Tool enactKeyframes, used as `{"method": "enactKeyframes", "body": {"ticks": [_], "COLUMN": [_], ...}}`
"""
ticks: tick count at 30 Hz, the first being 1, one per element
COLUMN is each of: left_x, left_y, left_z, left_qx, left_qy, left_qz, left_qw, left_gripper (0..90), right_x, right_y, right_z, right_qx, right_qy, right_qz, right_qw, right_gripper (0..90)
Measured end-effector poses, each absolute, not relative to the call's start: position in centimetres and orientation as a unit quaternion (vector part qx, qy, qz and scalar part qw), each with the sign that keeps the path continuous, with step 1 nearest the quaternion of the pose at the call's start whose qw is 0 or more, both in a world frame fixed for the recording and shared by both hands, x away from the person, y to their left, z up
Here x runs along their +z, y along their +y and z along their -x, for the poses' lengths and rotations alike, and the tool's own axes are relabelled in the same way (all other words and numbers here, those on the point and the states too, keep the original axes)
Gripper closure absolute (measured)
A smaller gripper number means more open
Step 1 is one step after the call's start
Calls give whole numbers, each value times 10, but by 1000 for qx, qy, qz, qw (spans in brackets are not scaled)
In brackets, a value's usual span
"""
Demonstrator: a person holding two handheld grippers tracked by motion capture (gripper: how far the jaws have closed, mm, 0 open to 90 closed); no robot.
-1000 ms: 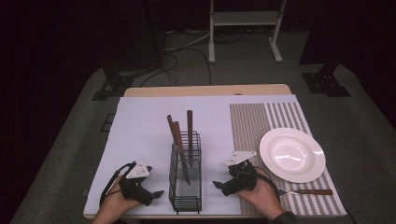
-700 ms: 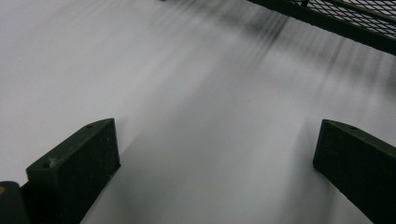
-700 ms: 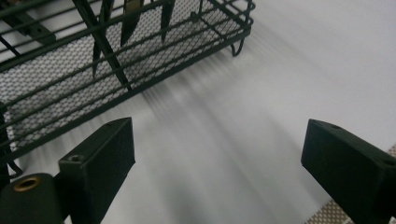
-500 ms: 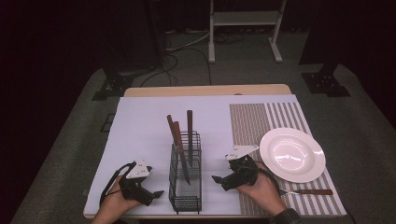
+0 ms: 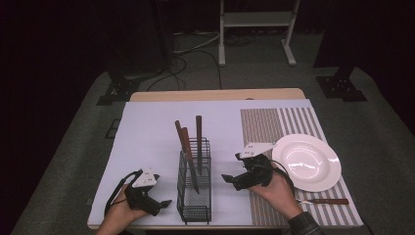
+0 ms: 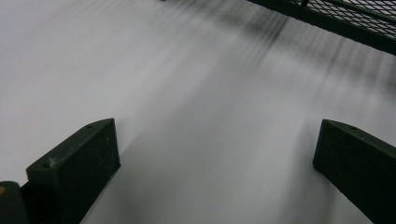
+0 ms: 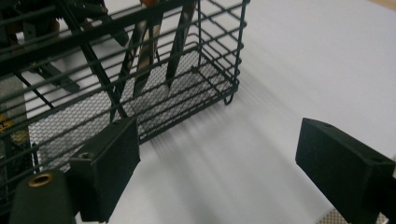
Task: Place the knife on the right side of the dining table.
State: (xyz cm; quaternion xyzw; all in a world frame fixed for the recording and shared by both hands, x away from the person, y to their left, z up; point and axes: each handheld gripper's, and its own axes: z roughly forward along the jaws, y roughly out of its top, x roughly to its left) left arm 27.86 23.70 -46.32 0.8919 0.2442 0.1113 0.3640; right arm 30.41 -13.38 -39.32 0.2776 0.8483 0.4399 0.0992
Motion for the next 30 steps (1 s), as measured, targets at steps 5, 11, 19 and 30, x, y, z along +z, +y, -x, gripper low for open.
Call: {"method": "enactKeyframes", "body": {"ticks": [5, 11, 19, 30], "left_x": [-463, -463, -463, -463], "left_y": [237, 237, 237, 237], "left_z": [-279, -279, -279, -279], "left_qx": [111, 111, 111, 111], "left_qy": [244, 244, 244, 244], "left_qz": [-892, -892, -892, -892], "left_qw": [364, 364, 364, 363], "left_gripper": [0, 0, 0, 0], "right_x": [-385, -377, -360, -343], "right_y": [-132, -131, -128, -124], "right_z": [-307, -311, -316, -323], "right_qx": [452, 461, 478, 495], "right_qy": [843, 838, 829, 822], "right_qz": [-276, -277, -274, -266], "right_qw": [96, 95, 97, 96], "right_gripper": [131, 135, 156, 226]}}
